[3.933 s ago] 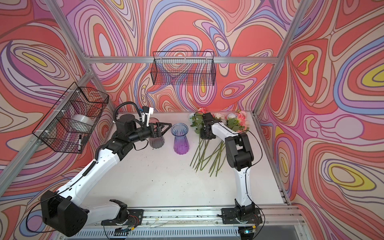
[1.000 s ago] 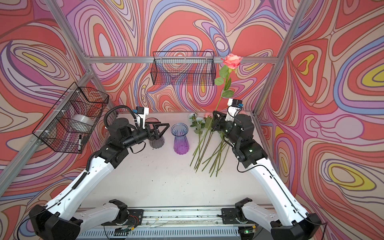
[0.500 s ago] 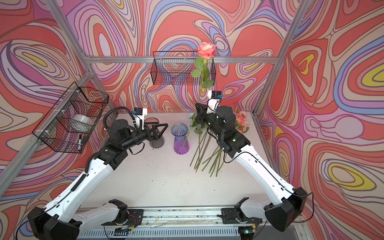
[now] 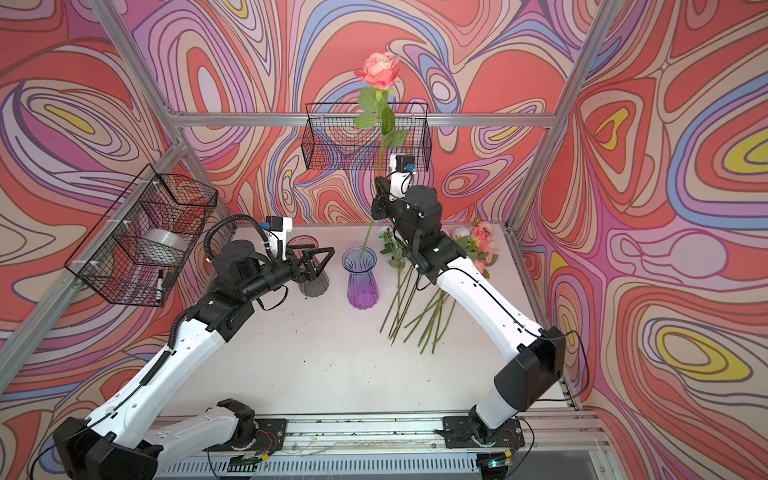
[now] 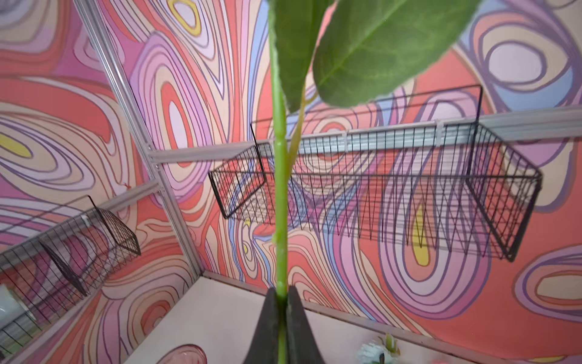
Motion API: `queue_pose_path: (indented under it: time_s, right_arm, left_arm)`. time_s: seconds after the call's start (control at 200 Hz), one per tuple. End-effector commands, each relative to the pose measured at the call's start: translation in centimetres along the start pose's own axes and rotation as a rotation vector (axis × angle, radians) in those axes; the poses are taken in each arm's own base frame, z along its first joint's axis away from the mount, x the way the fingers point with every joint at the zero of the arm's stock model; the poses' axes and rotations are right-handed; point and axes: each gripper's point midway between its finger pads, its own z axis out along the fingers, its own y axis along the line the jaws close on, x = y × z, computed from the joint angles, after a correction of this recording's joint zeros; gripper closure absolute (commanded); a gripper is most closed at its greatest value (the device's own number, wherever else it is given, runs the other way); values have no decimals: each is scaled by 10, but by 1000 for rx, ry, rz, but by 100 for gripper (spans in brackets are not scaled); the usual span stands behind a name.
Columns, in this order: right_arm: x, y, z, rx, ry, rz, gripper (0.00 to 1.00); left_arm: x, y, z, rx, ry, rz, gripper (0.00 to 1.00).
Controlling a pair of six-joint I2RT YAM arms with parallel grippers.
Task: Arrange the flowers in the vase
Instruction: 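Raise the pink rose high and carry it toward the blue-purple vase with the right gripper, then lower the pink rose stem into the blue-purple vase with the right gripper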
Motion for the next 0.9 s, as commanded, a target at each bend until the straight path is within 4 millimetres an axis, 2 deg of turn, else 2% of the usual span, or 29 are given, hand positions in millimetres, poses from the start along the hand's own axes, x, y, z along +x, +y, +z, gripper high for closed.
queue_pose_path:
  time_s: [0.0,0.215,0.29,0.376,0.521,0.666,0.756,0.896]
  right_arm:
    - [21,0,6,16,20,-59,100]
    - [64,1,5,12,85,-28,100]
    - [85,6,3,0,129,-15,100]
    - [112,21,-1,-21,189,-33,100]
    - [143,31,-9,-27,244,-29,100]
    - [160,28,-12,-17,290,-14,99]
    - [170,25,-13,-5,322,-8,95]
    - [175,23,-15,2,331,1,88]
  left_arm:
    - [-6,-2,-4,12,-30,2,14]
    - [-5,0,-2,10,-27,-4,14]
    - [-4,1,-1,9,-24,-5,14]
    - [-2,3,1,4,-16,-9,14]
    - [-1,6,2,-6,-11,-8,14]
    - [-3,7,0,-21,-18,7,13]
    - [-4,10,-3,-43,-26,23,13]
    - [-6,12,-5,-62,-36,35,11]
